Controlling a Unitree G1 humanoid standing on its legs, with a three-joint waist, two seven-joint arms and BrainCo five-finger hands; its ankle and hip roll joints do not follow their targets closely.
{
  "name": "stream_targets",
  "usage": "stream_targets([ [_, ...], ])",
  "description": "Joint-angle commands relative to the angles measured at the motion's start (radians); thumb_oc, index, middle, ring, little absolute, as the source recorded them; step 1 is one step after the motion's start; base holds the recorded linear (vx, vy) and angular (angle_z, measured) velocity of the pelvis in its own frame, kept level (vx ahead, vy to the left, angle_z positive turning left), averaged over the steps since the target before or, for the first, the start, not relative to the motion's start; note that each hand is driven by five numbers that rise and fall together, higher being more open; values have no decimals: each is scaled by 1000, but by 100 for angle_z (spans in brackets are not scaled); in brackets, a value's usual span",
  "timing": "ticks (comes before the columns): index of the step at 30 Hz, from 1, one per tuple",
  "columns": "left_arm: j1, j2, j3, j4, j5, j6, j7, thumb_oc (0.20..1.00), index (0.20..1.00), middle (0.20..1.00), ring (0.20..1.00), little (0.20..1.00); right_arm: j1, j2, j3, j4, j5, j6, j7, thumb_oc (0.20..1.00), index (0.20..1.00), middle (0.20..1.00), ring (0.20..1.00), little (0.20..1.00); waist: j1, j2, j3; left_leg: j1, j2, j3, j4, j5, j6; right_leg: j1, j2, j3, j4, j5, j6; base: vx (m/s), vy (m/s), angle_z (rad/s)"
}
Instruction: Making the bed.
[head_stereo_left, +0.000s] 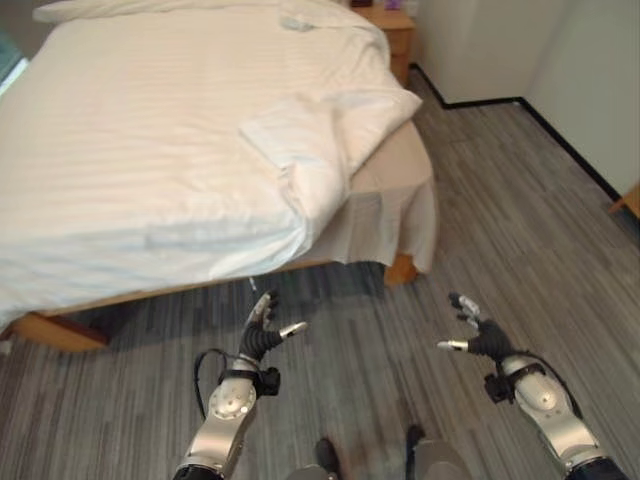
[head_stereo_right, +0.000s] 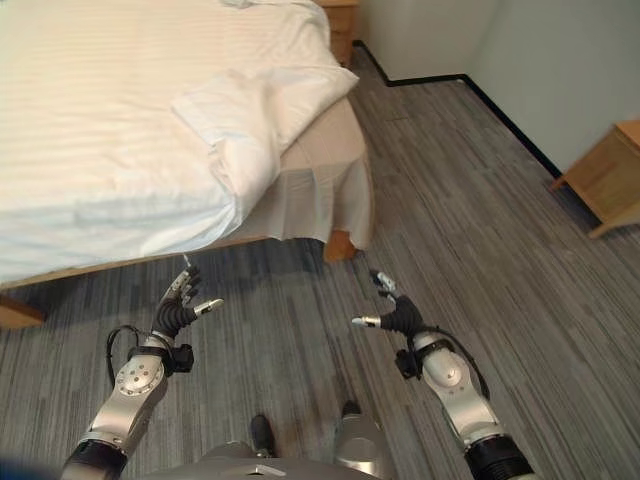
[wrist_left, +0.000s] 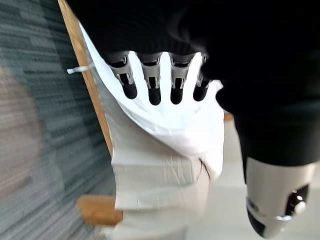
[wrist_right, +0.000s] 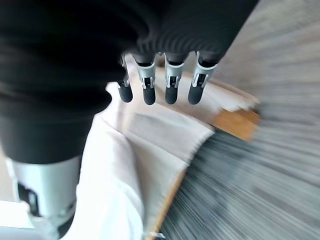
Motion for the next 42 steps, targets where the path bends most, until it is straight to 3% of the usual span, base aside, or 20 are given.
stream_targets([
  [1, -42, -3, -2, 14, 6, -48, 6, 1000, 1000, 1000, 1000, 1000, -36, -8, -6, 38, 4, -17, -12, 1000, 1000, 1000, 1000, 1000, 20, -8, -63, 99, 85, 38, 5, 16, -126, 53, 5, -24, -15, 129, 53, 54, -42, 14],
  [5, -15, -38, -13, 36, 18, -22, 3, 1000, 1000, 1000, 1000, 1000, -22, -46, -23, 47, -44, 4, -18, 1000, 1000, 1000, 1000, 1000, 17, -4, -75, 142, 61, 41, 5, -9, -112, 77, 17, -1, -16, 110, 53, 99, -8, -31],
  [8, -35, -34, -30, 35, 24, 0, 4, 1000, 1000, 1000, 1000, 1000, -17, -54, -24, 50, -108, 24, -32, 1000, 1000, 1000, 1000, 1000, 5, 2, -49, 136, 64, 30, 5, -14, -96, -9, 39, 15, 169, 63, 54, 18, 51, -22],
  [10, -34, -28, -37, 27, 32, 9, 9, 1000, 1000, 1000, 1000, 1000, -13, -54, -20, 50, -152, 34, -43, 1000, 1000, 1000, 1000, 1000, -6, 10, -14, 150, 59, 33, 5, -32, -83, -119, 43, 24, 366, 142, 108, 5, 47, -11],
  [12, -35, -31, -39, 35, 26, 23, 11, 1000, 1000, 1000, 1000, 1000, -7, -52, -27, 45, -158, 43, -49, 1000, 1000, 1000, 1000, 1000, -13, 28, 3, 160, 66, 51, 5, -45, -84, -193, 19, -13, 450, 191, 108, 159, 41, -38],
  [14, -26, -16, -30, 35, 63, 24, 7, 1000, 1000, 1000, 1000, 1000, 18, -43, -48, 45, -158, 45, -48, 1000, 1000, 1000, 1000, 1000, -22, 21, -11, 180, 59, 74, 5, -73, -100, -226, -47, -105, 325, 166, 108, 407, -39, -41],
  [16, -16, -13, -28, 31, 63, 23, -1, 1000, 1000, 1000, 1000, 1000, 33, -43, -50, 38, -158, 47, -43, 1000, 1000, 1000, 1000, 1000, -38, 24, -17, 181, 67, 62, 5, -80, -109, -209, -46, -136, 254, 162, 108, 312, -97, -15],
  [17, -15, -10, -31, 40, 64, 24, -8, 1000, 1000, 1000, 1000, 1000, 49, -40, -50, 26, -161, 41, -41, 1000, 1000, 1000, 1000, 1000, -53, 23, -18, 198, 79, 59, 5, -91, -126, -195, -32, -159, 105, 157, 98, 278, -132, 6],
  [21, -65, -1, -32, 69, 92, 7, 11, 1000, 1000, 1000, 1000, 1000, 81, -48, -29, 45, -203, 37, -43, 1000, 1000, 1000, 1000, 1000, -85, 11, -33, 258, 106, 38, 5, -131, -176, -250, -28, -91, -27, 156, 105, 500, -302, 50],
  [22, -69, -5, -35, 80, 98, 6, 15, 1000, 1000, 1000, 1000, 1000, 78, -49, -26, 57, -195, 41, -43, 1000, 1000, 1000, 1000, 1000, -80, 19, -39, 288, 115, 30, 5, -109, -186, -230, -15, -94, -27, 159, 99, 457, -278, 42],
  [24, -77, -22, -47, 83, 93, -7, 31, 1000, 1000, 1000, 1000, 1000, 77, -65, -17, 75, -166, 33, -37, 1000, 1000, 1000, 1000, 1000, -87, 37, -33, 292, 150, 1, 118, 38, -222, -173, 18, -110, -27, 177, 65, 377, -330, 11],
  [25, -75, -30, -55, 80, 93, -5, 34, 1000, 1000, 1000, 1000, 1000, 77, -74, -11, 94, -137, 29, -33, 1000, 1000, 1000, 1000, 1000, -88, 42, -23, 202, 186, -43, 318, 171, -241, -127, 45, -102, -27, 163, 25, 310, -416, -2],
  [27, -99, -41, -71, 76, 70, -1, 44, 1000, 1000, 1000, 1000, 1000, 66, -109, 0, 95, -124, 32, -46, 1000, 1000, 1000, 1000, 1000, -53, -1, 26, -15, 168, -99, 686, 292, -254, -46, 25, -121, -27, 123, -33, 239, -469, 33],
  [30, -134, -27, -76, 61, 70, -4, 67, 1000, 1000, 1000, 1000, 1000, 60, -150, -3, 36, -113, 33, -46, 1000, 1000, 1000, 1000, 1000, -18, -60, 72, -170, 178, 3, 835, 195, -261, 16, 6, -100, -27, 94, -57, 276, -321, 4],
  [33, -125, -31, -56, 57, 77, 2, 89, 1000, 1000, 1000, 1000, 1000, 54, -165, -7, 11, -140, 40, -49, 1000, 1000, 1000, 1000, 1000, -9, -56, 58, -214, 172, 83, 705, 160, -264, 20, 6, -82, -27, 80, -41, 344, 6, -29],
  [34, -101, -27, -22, 46, 94, 7, 101, 1000, 1000, 1000, 1000, 1000, 53, -167, -24, -21, -140, 37, -44, 1000, 1000, 1000, 1000, 1000, -17, -30, 35, -173, 220, 191, 430, 219, -271, 39, 22, -76, -27, 53, -19, 400, 137, -46],
  [35, -90, -28, -14, 39, 95, 5, 99, 1000, 1000, 1000, 1000, 1000, 52, -167, -24, -15, -143, 38, -41, 1000, 1000, 1000, 1000, 1000, -17, -23, 25, -150, 227, 204, 387, 220, -263, 49, 25, -75, -27, 44, -17, 767, 352, -37],
  [36, -62, -42, 8, 46, 97, 11, 107, 1000, 1000, 1000, 1000, 1000, 59, -165, -22, -14, -158, 32, -43, 1000, 1000, 1000, 1000, 1000, -37, 6, 4, -60, 233, 313, 77, 247, -248, 93, 28, -84, -27, 7, 12, 769, 389, -52],
  [39, -41, -66, 11, 62, 80, 24, 99, 1000, 1000, 1000, 1000, 1000, 67, -149, -26, 18, -175, 45, -48, 1000, 1000, 1000, 1000, 1000, -66, 21, -37, -15, 262, 351, 9, 251, -255, 177, 15, -110, -27, -46, 28, 583, 296, -3],
  [42, -30, -62, 7, 57, 73, 34, 90, 1000, 1000, 1000, 1000, 1000, 67, -116, -9, 35, -186, 54, -45, 1000, 1000, 1000, 1000, 1000, -64, -4, -63, 10, 219, 335, 5, 188, -218, 217, -13, -119, 40, -4, 45, 350, 206, 16],
])
